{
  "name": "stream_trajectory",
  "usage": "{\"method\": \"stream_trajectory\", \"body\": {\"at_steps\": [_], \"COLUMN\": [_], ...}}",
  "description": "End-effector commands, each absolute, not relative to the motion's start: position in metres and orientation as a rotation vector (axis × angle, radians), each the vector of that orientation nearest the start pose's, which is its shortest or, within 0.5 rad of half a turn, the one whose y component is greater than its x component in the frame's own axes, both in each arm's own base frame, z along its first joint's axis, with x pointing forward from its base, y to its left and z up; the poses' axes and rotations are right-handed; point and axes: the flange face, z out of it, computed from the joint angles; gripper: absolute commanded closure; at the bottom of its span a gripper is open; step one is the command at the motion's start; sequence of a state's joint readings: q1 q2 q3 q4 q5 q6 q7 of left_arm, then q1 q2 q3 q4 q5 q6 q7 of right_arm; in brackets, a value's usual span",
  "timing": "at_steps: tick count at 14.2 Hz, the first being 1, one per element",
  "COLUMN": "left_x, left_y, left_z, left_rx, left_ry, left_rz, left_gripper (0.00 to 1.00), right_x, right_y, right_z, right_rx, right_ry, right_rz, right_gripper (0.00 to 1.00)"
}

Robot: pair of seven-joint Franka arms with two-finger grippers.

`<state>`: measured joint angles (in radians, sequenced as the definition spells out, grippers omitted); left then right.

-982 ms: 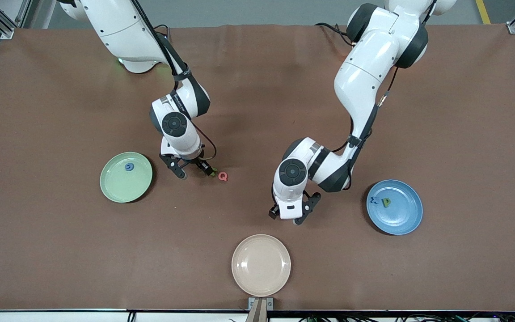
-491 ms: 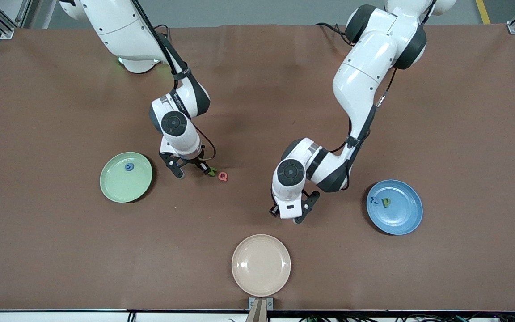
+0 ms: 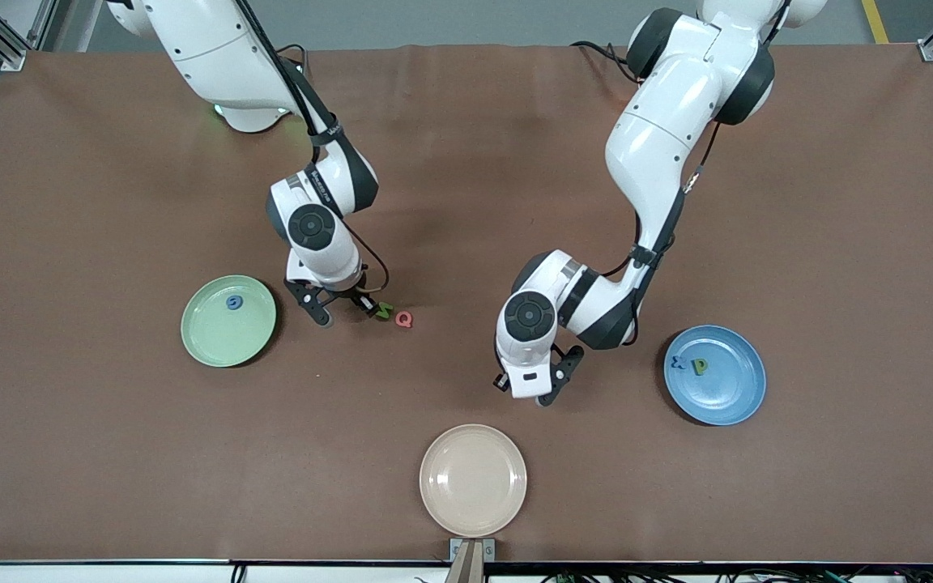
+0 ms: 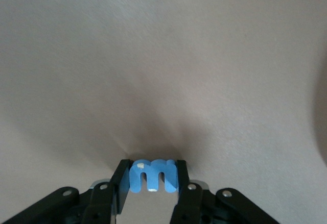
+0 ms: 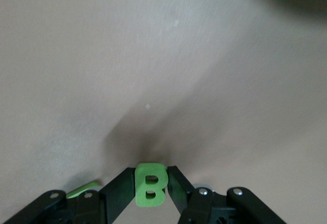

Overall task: Sort upper and lower case letters into plates
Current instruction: 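Drop the m on the blue plate while the right drops B on green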

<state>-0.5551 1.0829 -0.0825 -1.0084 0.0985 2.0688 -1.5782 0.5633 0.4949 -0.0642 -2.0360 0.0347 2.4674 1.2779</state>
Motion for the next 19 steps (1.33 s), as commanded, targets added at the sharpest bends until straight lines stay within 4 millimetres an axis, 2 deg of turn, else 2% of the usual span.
{"method": "stream_trajectory", "body": {"at_steps": [1,2,4,5,7,8,10,12,13,15,17,18,19], "left_x": [0.65,0.654,0.668,0.678,0.688,0.693,0.703,0.705,0.704,0.714,0.71,0.709,0.708], "left_y": [-0.422,-0.412,-0.381,-0.364,-0.336,-0.315,-0.289,-0.261,-0.239,-0.2,-0.184,-0.164,-0.152], "left_z": [0.223,0.235,0.256,0.258,0.265,0.269,0.282,0.281,0.276,0.269,0.256,0.248,0.247], "left_rx": [-2.731,-2.712,-2.685,-2.671,-2.682,-2.71,-2.772,-2.761,-2.757,-2.759,-2.771,-2.755,-2.763], "left_ry": [-1.401,-1.398,-1.393,-1.392,-1.279,-1.199,-1.08,-1.042,-0.997,-0.992,-0.921,-0.925,-0.891], "left_rz": [-0.052,-0.065,-0.046,-0.077,-0.125,-0.108,-0.083,-0.048,-0.016,0.004,0.063,0.091,0.109], "left_gripper": [1.0,1.0,1.0,1.0,1.0,1.0,0.99,0.99,0.98,0.98,0.99,0.99,0.99], "right_x": [0.545,0.551,0.561,0.563,0.565,0.561,0.552,0.545,0.545,0.546,0.55,0.557,0.563], "right_y": [0.239,0.22,0.172,0.146,0.102,0.089,0.074,0.073,0.073,0.073,0.075,0.076,0.08], "right_z": [0.242,0.249,0.255,0.251,0.242,0.237,0.22,0.21,0.21,0.211,0.217,0.225,0.235], "right_rx": [-3.006,-3.025,-3.059,-3.072,-3.084,-3.09,-3.09,-3.09,-3.091,-3.091,-3.093,-3.095,-3.101], "right_ry": [1.133,1.077,0.961,0.899,0.815,0.774,0.748,0.746,0.744,0.736,0.714,0.679,0.662], "right_rz": [0.121,0.136,0.17,0.183,0.198,0.199,0.181,0.167,0.169,0.17,0.154,0.129,0.143], "right_gripper": [1.0,1.0,1.0,1.0,1.0,1.0,1.0,0.98,0.84,0.02,0.0,0.0,0.0]}}
